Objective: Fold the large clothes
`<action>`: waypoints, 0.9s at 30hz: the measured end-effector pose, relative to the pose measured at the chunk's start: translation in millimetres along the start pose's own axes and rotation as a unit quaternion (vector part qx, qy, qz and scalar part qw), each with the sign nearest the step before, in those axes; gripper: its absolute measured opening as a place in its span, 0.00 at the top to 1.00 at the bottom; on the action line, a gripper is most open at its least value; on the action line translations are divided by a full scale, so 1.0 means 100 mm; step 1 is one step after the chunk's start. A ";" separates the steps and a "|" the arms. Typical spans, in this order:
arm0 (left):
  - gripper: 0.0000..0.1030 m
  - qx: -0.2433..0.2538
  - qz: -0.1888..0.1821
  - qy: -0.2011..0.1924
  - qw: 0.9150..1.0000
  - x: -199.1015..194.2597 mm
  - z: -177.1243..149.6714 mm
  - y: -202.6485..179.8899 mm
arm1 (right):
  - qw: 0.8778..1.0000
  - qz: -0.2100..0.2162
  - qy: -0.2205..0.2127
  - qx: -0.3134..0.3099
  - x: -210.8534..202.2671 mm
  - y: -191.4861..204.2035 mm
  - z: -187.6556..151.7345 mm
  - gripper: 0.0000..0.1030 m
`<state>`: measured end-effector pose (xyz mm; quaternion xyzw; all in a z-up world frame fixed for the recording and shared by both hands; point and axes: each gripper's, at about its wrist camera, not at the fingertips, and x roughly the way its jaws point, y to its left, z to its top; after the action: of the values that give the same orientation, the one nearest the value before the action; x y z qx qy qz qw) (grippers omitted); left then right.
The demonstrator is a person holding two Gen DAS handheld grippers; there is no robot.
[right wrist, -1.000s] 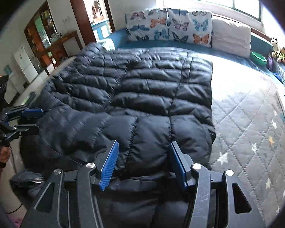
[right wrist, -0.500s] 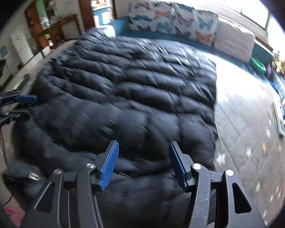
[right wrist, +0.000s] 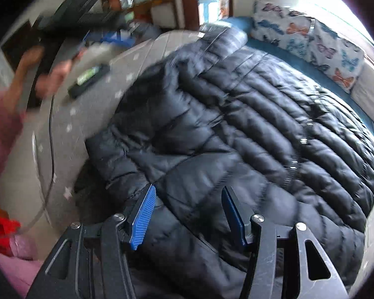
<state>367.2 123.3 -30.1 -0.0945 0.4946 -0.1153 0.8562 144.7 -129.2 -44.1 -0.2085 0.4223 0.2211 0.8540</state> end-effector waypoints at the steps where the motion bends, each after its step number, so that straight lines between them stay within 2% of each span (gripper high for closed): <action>1: 0.08 -0.006 0.000 0.004 1.000 0.08 0.06 0.07 | 1.000 -0.004 0.009 -0.005 0.05 0.03 0.01 0.42; 4: 0.08 -0.034 -0.007 0.019 0.999 0.40 0.28 0.28 | 0.999 -0.014 0.044 -0.018 0.25 0.08 -0.03 0.41; 11: 0.10 -0.110 -0.039 0.035 0.992 1.04 0.59 0.64 | 0.998 -0.006 0.061 -0.013 0.24 0.05 0.02 0.40; 12: 0.14 -0.119 -0.048 0.044 0.991 1.14 0.62 0.68 | 0.998 -0.006 0.063 -0.014 0.23 0.05 0.03 0.40; 13: 0.26 -0.120 -0.056 0.049 0.990 1.22 0.64 0.69 | 0.998 -0.005 0.062 -0.013 0.23 0.04 0.04 0.40; 14: 0.32 -0.120 -0.061 0.053 0.990 1.26 0.64 0.69 | 0.998 -0.002 0.060 -0.011 0.21 0.03 0.05 0.40; 16: 0.51 -0.117 -0.075 0.058 0.989 1.35 0.63 0.68 | 0.998 0.005 0.058 -0.007 0.20 0.02 0.09 0.40; 17: 0.56 -0.112 -0.072 0.053 0.990 1.35 0.62 0.67 | 0.998 0.011 0.057 -0.001 0.20 0.00 0.10 0.40; 19: 0.77 -0.098 -0.074 0.036 0.992 1.28 0.63 0.63 | 0.998 0.019 0.056 0.012 0.19 -0.06 0.10 0.40; 21: 0.87 -0.091 -0.078 0.016 0.993 1.17 0.63 0.60 | 0.998 0.032 0.053 0.022 0.20 -0.11 0.09 0.40; 24: 0.90 -0.083 -0.077 -0.026 0.993 0.86 0.64 0.55 | 0.996 0.050 0.059 0.038 0.28 -0.19 0.08 0.40; 27: 0.90 -0.061 -0.066 -0.070 0.993 0.45 0.60 0.40 | 0.996 0.054 0.046 0.053 0.20 -0.24 0.09 0.40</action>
<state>445.2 150.8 -48.9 -0.1872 0.4320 -0.1341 0.8720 174.8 -140.1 -51.0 -0.1498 0.4825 0.2347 0.8305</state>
